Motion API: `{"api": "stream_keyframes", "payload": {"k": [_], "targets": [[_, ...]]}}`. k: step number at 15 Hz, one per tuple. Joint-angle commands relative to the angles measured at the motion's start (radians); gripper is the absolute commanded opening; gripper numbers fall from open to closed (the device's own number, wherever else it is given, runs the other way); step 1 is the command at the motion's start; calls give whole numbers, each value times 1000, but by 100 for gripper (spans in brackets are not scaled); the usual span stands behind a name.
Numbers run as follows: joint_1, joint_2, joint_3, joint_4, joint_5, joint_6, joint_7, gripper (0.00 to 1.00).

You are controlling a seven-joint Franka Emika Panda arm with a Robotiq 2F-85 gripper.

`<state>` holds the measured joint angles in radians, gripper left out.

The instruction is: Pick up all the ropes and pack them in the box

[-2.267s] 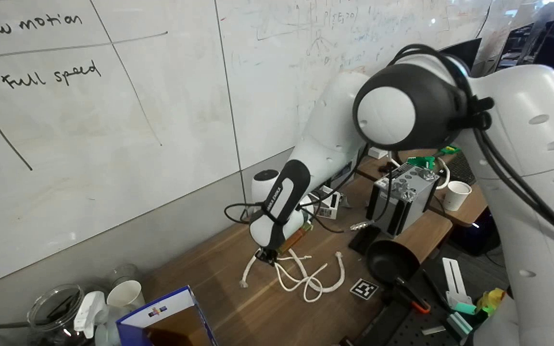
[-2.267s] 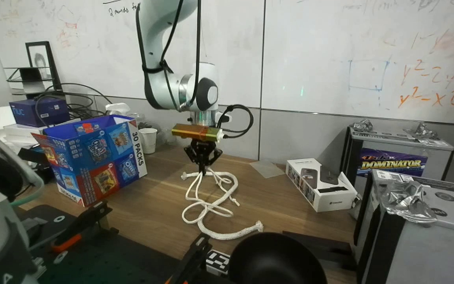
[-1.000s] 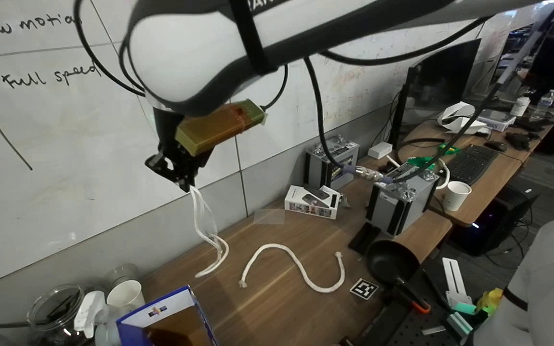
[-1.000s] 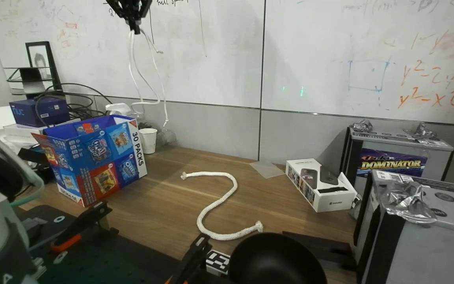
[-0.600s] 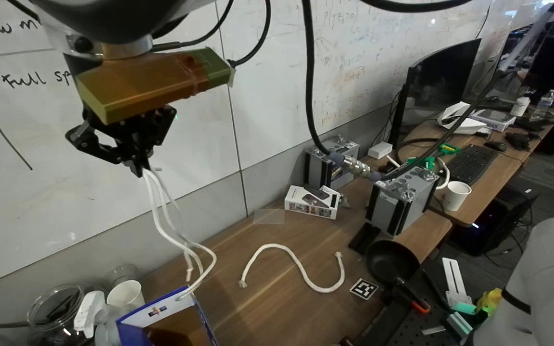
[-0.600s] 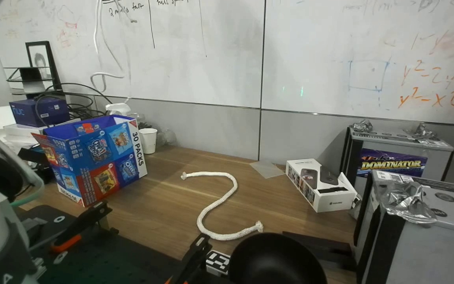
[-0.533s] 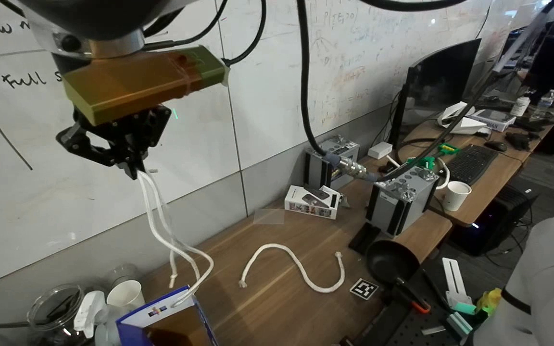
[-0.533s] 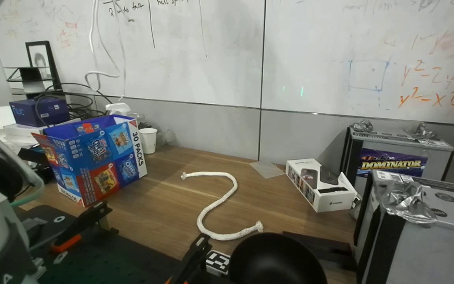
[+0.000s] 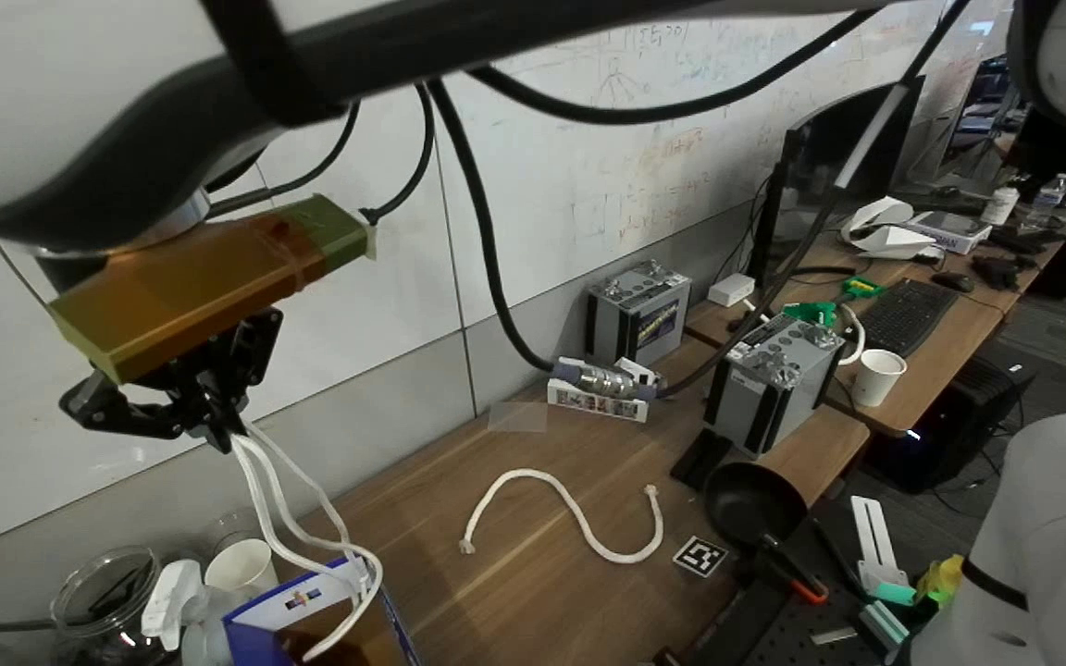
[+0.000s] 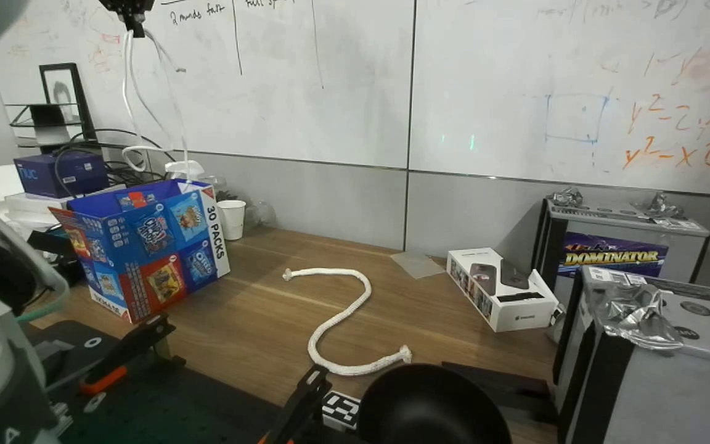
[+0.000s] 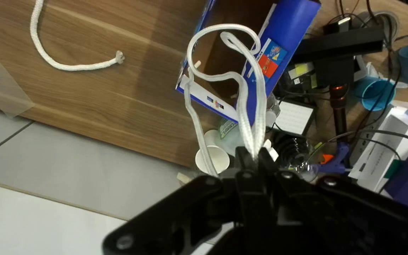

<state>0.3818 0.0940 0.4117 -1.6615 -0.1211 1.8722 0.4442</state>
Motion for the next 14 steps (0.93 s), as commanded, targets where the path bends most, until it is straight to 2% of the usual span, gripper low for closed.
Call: {"api": "stream_keyframes", "payload": {"k": [1, 6, 11, 12, 13, 14], "targets": [[13, 10, -15, -21, 52, 39, -84, 2], [7, 0, -21, -91, 129, 95, -194, 2], [11, -8, -19, -142, 151, 127, -257, 2], [11, -2, -19, -142, 155, 127, -261, 32], [11, -3, -18, -147, 159, 125, -269, 34], [11, -5, -18, -151, 163, 124, -274, 40]]}}
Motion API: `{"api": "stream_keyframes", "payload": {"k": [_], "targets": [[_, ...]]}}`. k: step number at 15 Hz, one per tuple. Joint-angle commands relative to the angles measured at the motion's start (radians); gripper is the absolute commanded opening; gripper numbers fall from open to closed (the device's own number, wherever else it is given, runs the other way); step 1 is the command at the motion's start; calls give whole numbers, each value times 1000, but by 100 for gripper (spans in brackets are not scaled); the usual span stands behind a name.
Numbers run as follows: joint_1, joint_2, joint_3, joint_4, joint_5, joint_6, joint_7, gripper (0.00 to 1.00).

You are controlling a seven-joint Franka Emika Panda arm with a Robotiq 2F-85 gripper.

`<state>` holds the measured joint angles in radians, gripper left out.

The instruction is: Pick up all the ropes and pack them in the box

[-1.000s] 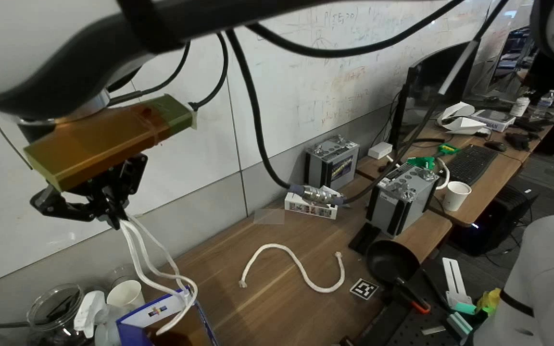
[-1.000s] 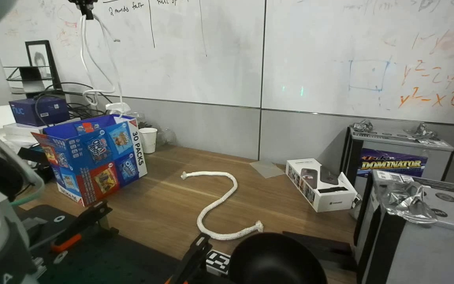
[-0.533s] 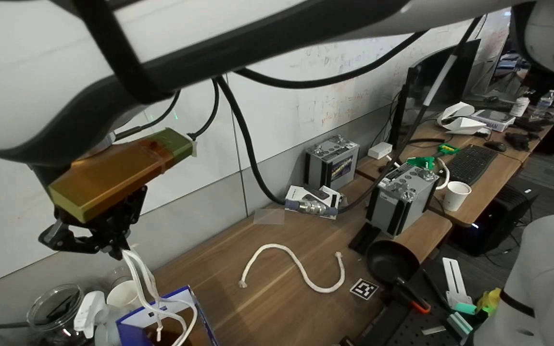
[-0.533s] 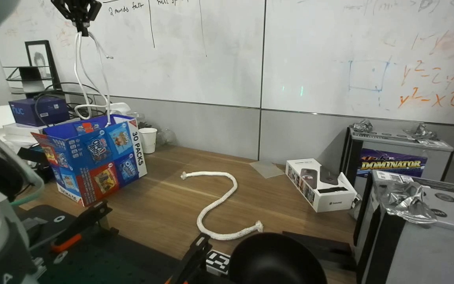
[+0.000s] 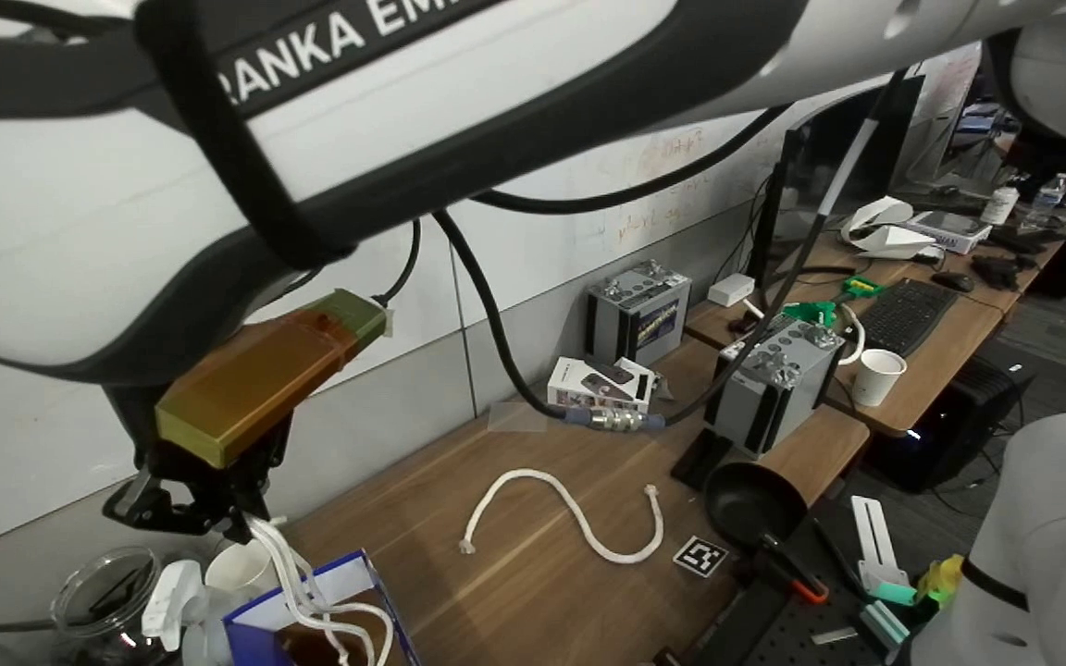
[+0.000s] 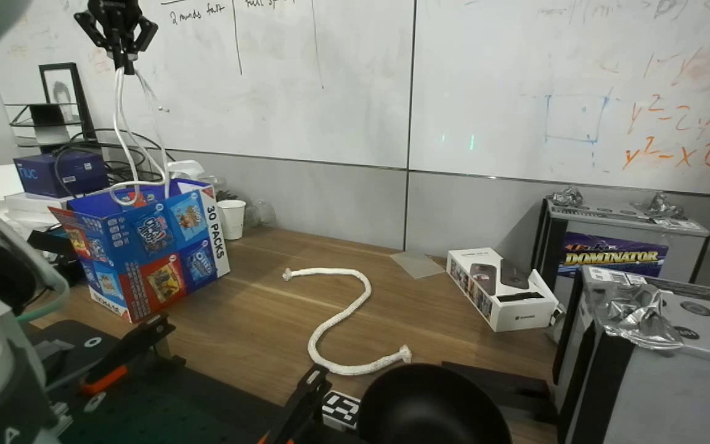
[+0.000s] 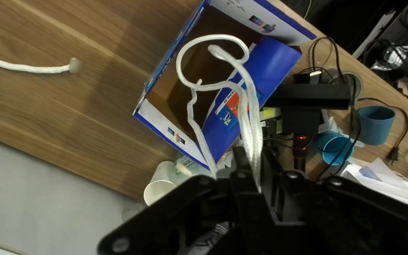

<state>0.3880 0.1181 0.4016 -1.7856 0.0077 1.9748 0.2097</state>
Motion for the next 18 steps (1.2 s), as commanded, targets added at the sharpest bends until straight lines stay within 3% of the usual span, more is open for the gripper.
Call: {"api": "stream_keyframes", "payload": {"k": [1, 8, 13, 18], "targets": [[5, -28, -8, -31, 34, 21, -42, 47], [-11, -80, -26, -97, 17, 11, -57, 99], [-68, -154, -89, -191, -54, 4, -130, 100], [-180, -218, -201, -304, -135, 34, -208, 100]]}}
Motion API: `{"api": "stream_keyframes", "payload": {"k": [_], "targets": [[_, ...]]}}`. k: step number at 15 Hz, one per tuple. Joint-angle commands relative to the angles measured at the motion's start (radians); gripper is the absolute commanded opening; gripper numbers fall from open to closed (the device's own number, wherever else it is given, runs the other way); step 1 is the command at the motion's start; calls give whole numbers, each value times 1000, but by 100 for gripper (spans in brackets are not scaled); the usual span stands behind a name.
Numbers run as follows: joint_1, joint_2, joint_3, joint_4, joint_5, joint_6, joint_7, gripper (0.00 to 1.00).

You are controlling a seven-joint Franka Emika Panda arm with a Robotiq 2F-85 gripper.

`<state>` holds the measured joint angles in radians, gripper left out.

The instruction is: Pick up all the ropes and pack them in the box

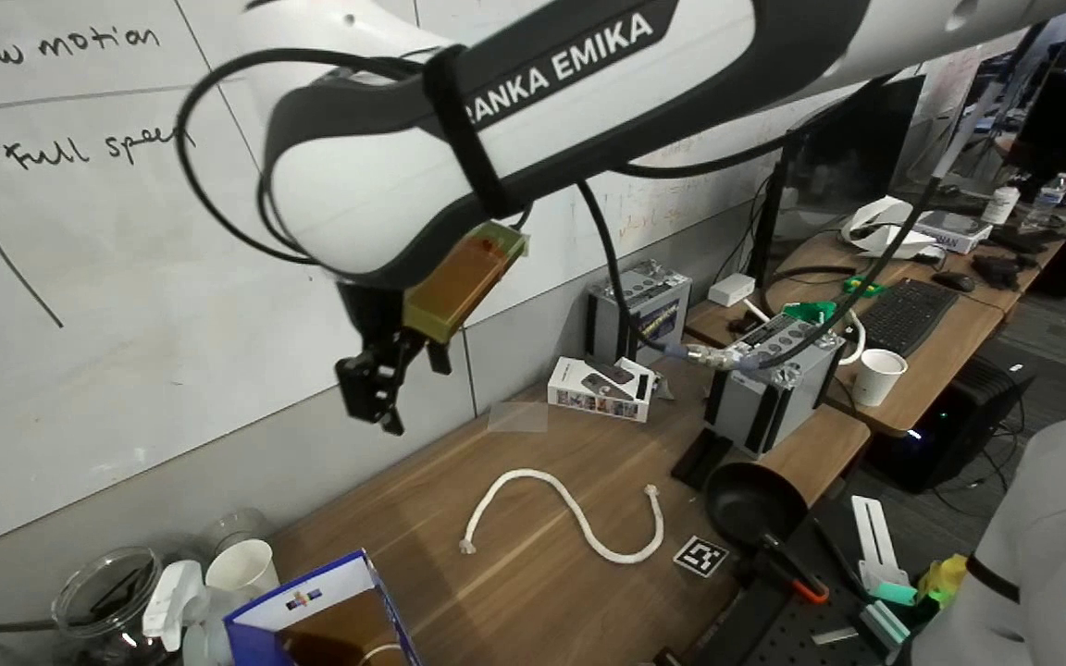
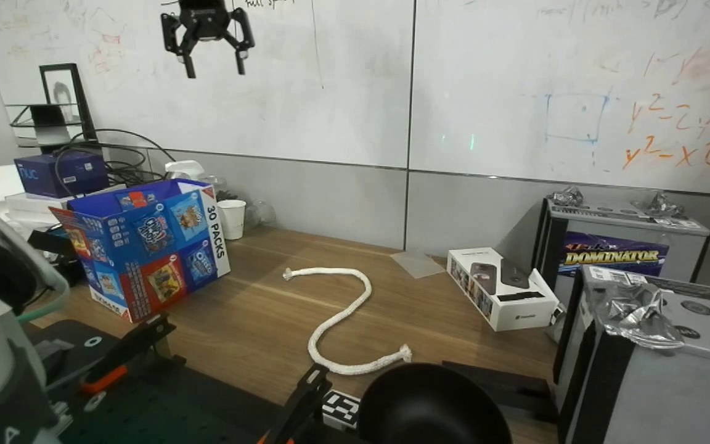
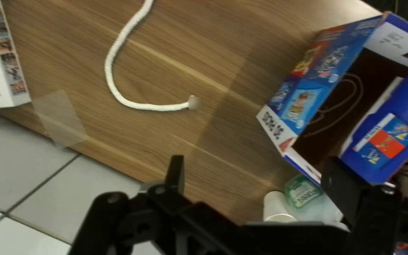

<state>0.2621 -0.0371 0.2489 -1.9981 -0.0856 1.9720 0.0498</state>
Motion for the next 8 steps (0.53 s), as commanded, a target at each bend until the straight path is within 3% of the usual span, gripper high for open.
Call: {"api": "stream_keyframes", "payload": {"k": [1, 4, 8], "targets": [[-80, -75, -74, -123, -50, 56, -67, 100], [-151, -58, -146, -207, -53, 146, -112, 100], [-224, 53, -220, -280, -32, 304, -191, 100]]}}
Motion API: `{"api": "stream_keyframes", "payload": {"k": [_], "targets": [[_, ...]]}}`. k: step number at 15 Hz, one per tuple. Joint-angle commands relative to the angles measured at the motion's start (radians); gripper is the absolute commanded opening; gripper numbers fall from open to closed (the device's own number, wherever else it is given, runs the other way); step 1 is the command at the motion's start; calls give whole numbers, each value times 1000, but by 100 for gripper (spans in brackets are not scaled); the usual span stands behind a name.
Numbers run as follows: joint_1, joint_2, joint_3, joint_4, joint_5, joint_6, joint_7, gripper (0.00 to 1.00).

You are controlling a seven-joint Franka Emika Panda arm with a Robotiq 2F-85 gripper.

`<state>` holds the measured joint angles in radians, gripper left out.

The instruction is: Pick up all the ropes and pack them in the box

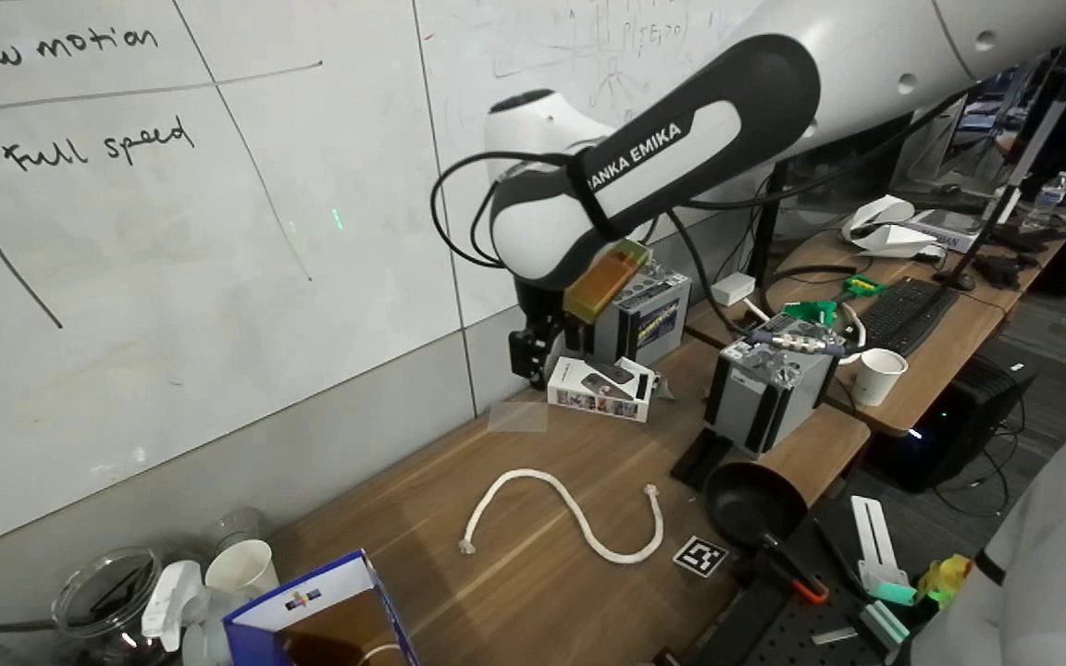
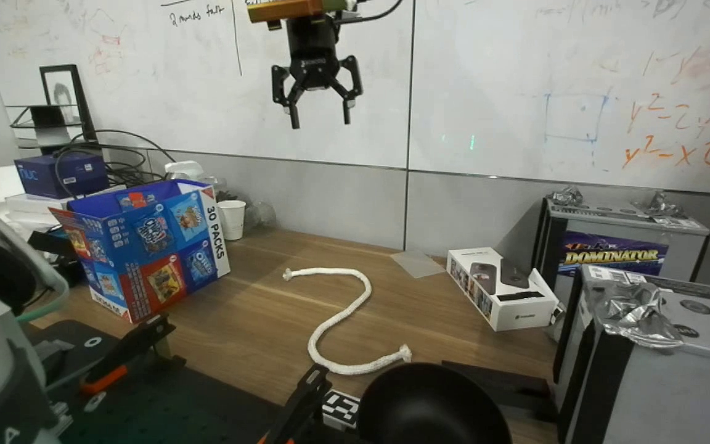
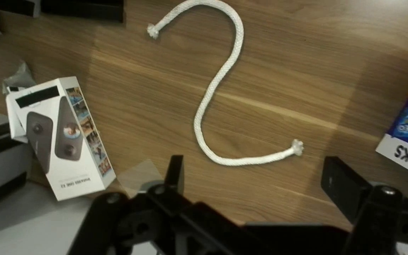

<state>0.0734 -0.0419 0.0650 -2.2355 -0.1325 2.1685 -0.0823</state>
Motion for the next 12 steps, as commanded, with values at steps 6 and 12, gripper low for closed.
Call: {"api": "stream_keyframes", "payload": {"k": [6, 12], "targets": [[-95, 296, -62, -32, 27, 387, -138, 100], [-120, 519, -49, 35, 53, 569, -111, 100]]}}
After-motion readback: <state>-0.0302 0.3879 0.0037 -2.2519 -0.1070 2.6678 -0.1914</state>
